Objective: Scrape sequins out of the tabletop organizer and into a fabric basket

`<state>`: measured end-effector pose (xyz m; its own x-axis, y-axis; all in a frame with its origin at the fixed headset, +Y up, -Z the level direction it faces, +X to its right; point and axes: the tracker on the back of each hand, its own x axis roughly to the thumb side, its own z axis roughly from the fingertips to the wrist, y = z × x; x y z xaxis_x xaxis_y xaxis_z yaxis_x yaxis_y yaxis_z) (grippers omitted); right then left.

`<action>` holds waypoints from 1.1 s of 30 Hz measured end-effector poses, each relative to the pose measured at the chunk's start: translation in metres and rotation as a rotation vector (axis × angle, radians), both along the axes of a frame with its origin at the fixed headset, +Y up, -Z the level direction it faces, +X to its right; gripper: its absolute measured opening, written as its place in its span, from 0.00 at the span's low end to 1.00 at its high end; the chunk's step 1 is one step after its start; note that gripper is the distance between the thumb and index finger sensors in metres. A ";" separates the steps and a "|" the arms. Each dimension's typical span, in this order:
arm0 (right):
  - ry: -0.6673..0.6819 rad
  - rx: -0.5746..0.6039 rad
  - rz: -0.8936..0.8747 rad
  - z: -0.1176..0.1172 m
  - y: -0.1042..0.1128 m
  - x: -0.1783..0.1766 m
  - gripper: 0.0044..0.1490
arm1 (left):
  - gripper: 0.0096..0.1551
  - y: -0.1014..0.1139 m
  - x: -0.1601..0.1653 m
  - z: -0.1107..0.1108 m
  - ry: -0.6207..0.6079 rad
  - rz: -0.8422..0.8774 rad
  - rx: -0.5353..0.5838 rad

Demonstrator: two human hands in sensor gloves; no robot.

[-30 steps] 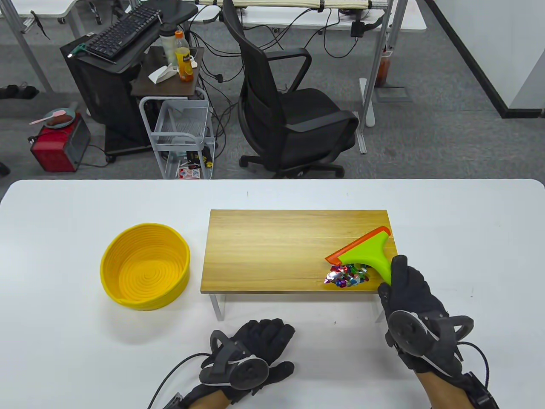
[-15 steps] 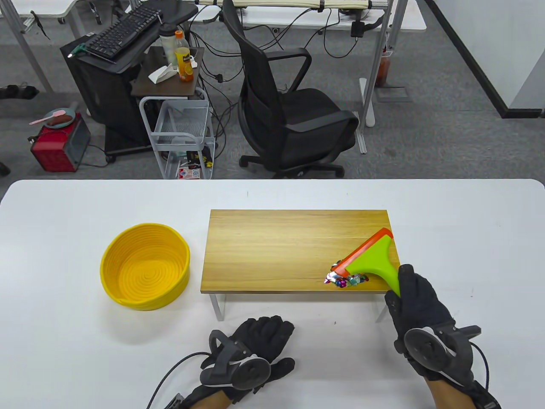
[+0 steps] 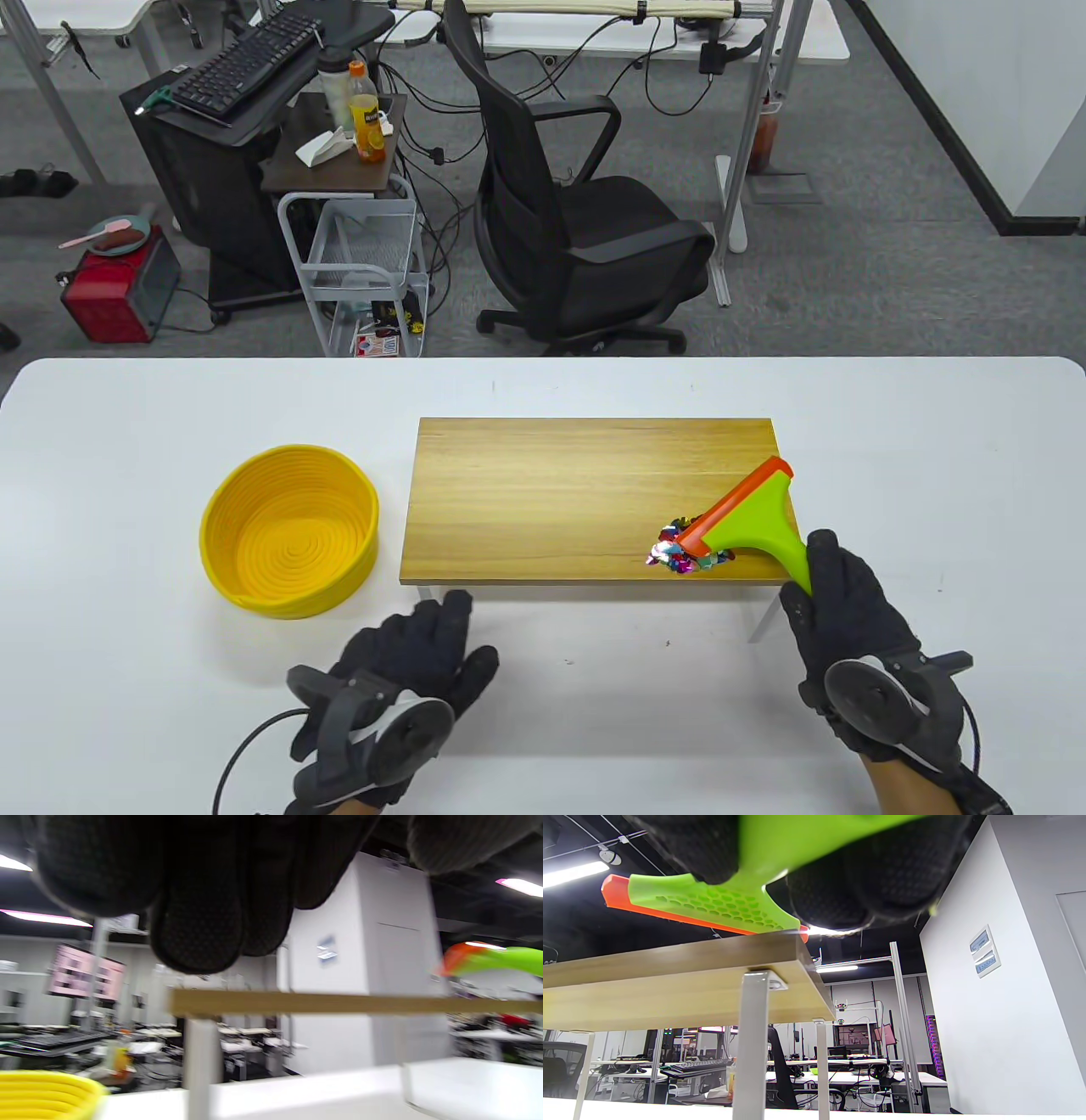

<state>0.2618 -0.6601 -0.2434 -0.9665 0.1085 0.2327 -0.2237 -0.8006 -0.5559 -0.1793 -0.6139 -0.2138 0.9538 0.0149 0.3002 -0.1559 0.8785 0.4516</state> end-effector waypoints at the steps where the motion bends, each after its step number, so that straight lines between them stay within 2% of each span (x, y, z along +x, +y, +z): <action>1: -0.001 0.000 -0.002 0.000 0.000 0.001 0.42 | 0.39 0.002 -0.008 -0.001 0.038 0.017 0.017; 5: -0.005 -0.005 -0.007 0.001 -0.001 0.006 0.42 | 0.37 0.004 -0.048 -0.013 0.272 0.081 0.055; 9: -0.007 -0.010 -0.005 0.003 -0.004 0.012 0.42 | 0.38 -0.004 -0.083 -0.026 0.596 0.031 0.061; 13: -0.011 -0.017 -0.008 0.004 -0.007 0.015 0.42 | 0.43 -0.016 -0.107 -0.040 0.773 0.037 -0.068; 16: -0.010 -0.020 -0.011 0.003 -0.007 0.016 0.41 | 0.48 -0.029 -0.119 -0.054 0.893 -0.050 -0.209; 18: -0.007 -0.020 -0.009 0.004 -0.007 0.015 0.41 | 0.51 -0.040 -0.129 -0.064 0.926 -0.027 -0.335; 22: -0.006 -0.020 -0.009 0.005 -0.007 0.015 0.41 | 0.55 -0.059 -0.140 -0.076 0.983 -0.011 -0.491; 28: -0.010 -0.026 -0.016 0.004 -0.008 0.018 0.41 | 0.58 -0.080 -0.151 -0.086 1.020 0.098 -0.613; 33: -0.010 -0.029 -0.018 0.005 -0.009 0.018 0.42 | 0.58 -0.093 -0.161 -0.092 1.056 0.154 -0.673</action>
